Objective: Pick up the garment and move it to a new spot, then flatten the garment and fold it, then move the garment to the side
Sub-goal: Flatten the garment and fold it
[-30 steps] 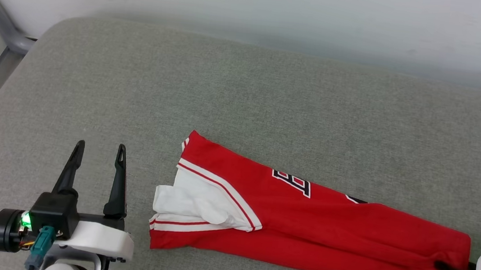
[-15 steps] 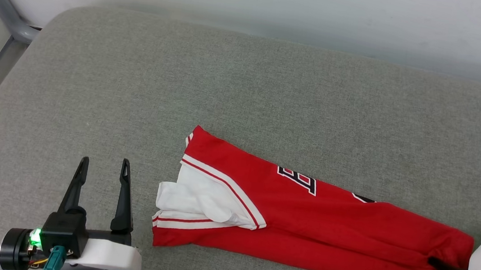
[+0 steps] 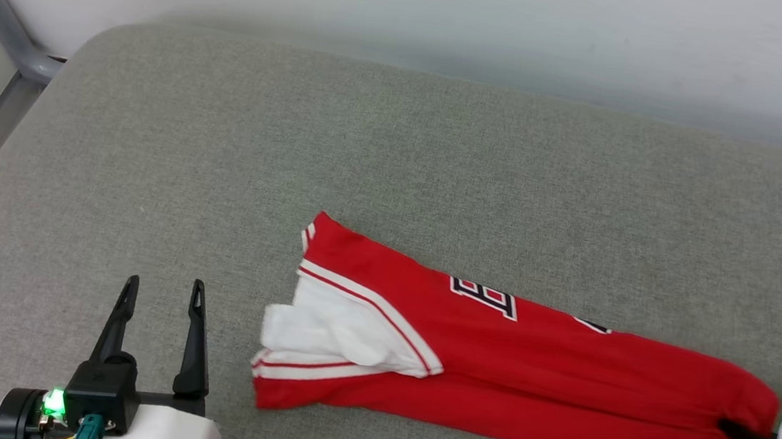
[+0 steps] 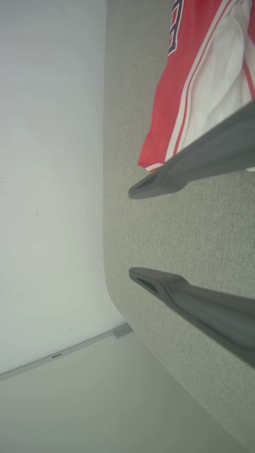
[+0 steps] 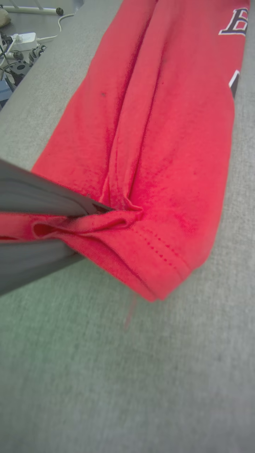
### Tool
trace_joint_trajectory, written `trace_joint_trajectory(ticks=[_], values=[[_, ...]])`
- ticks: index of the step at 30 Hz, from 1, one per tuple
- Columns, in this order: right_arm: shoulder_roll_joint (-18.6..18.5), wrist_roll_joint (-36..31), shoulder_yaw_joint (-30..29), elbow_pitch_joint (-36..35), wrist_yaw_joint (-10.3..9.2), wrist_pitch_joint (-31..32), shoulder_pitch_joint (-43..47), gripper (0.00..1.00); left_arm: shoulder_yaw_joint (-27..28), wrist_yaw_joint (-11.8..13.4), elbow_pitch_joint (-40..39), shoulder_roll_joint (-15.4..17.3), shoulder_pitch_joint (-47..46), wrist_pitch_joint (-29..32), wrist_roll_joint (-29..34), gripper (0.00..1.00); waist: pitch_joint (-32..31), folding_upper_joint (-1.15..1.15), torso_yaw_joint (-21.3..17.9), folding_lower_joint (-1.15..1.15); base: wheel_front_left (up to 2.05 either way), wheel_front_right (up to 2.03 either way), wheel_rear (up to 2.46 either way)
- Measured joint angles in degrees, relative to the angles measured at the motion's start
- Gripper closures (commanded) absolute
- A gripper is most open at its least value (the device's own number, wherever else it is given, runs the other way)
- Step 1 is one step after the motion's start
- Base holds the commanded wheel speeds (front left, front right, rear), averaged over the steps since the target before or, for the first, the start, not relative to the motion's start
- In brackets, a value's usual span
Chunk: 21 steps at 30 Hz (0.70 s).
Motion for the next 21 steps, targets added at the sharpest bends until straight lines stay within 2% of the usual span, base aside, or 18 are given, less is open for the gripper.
trace_joint_trajectory(ticks=[8,14,17,21], values=[[-5.92,-0.13,-3.36,4.28,-0.02,-1.59,0.40,1.00,0.29,-1.27,0.11,-0.80,0.85,0.00,2.48,0.00,-1.24,0.00,-0.30,0.00,0.00,0.00,0.00],[-7.06,-0.67,-6.04,7.13,-0.03,-2.11,1.13,1.00,0.31,-1.74,0.23,-0.97,1.57,0.00,3.34,0.00,-2.05,0.00,-0.48,0.00,0.00,0.00,0.00],[-6.72,0.45,-6.77,5.09,-0.04,-2.11,1.83,1.00,0.46,-1.74,0.25,-1.04,2.06,0.00,3.44,0.00,-2.57,0.00,-0.58,0.00,0.00,0.00,0.00],[-5.84,2.52,-7.25,-2.86,-0.07,-1.49,4.03,1.00,0.62,-1.83,0.46,-1.07,2.83,0.00,3.69,0.00,-3.31,0.00,-1.00,0.00,0.00,0.00,0.00]])
